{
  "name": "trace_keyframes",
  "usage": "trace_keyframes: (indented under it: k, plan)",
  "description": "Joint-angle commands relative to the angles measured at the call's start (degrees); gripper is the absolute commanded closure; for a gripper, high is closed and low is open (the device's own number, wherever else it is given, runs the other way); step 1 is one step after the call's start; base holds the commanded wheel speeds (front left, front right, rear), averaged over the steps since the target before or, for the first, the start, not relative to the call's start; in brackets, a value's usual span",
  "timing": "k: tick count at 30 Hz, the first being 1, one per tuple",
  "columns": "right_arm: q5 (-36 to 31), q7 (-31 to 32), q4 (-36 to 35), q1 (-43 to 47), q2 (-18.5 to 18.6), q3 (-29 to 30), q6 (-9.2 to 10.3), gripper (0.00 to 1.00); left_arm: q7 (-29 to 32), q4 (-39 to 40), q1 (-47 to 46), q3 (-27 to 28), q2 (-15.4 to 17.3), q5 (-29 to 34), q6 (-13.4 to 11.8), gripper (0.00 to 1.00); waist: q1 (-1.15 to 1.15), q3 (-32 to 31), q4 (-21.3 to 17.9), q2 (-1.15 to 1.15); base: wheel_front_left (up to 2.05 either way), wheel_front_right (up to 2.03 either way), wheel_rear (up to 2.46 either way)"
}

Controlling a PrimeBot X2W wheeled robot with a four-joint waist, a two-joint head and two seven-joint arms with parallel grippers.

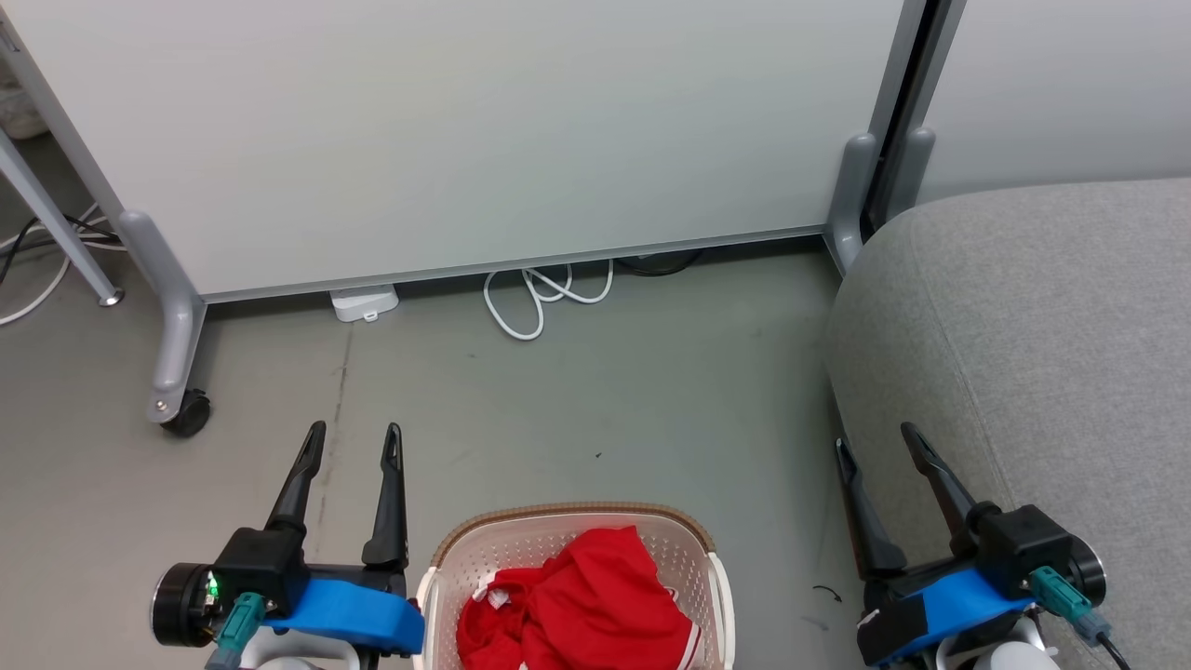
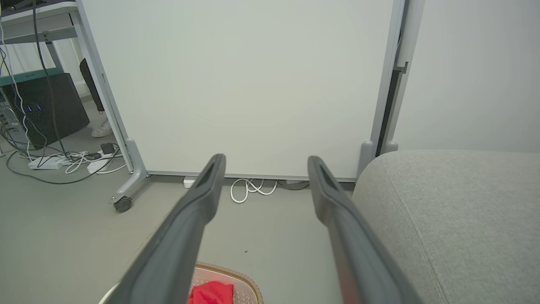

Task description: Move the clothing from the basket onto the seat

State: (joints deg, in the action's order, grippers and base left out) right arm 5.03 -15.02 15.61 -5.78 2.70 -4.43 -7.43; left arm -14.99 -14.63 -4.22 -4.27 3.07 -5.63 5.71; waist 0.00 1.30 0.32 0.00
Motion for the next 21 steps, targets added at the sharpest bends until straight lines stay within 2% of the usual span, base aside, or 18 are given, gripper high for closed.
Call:
trace_keyframes:
  k: [1,12,21]
  plan:
    - [-0.1,-0.2,0.0,-0.7,0.3,0.1,-0.11,0.00,-0.3,-0.1,-0.6,0.3,0.0,-0.1,0.3,0.00,0.00,0.0,0.0,0.00,0.00,0.00,0.00]
    - [0.1,-0.2,-1.4,-1.0,0.3,-0.1,-0.11,0.00,-0.3,-1.4,-1.9,-0.6,0.0,0.9,1.0,0.00,0.00,0.5,0.0,0.00,0.00,0.00,0.00]
    - [-0.4,-0.2,-3.9,-3.0,0.3,-0.4,-0.08,0.00,-0.2,-6.9,-8.5,-5.6,2.8,1.3,1.8,0.00,0.00,4.5,-1.3,0.00,0.00,0.00,0.00]
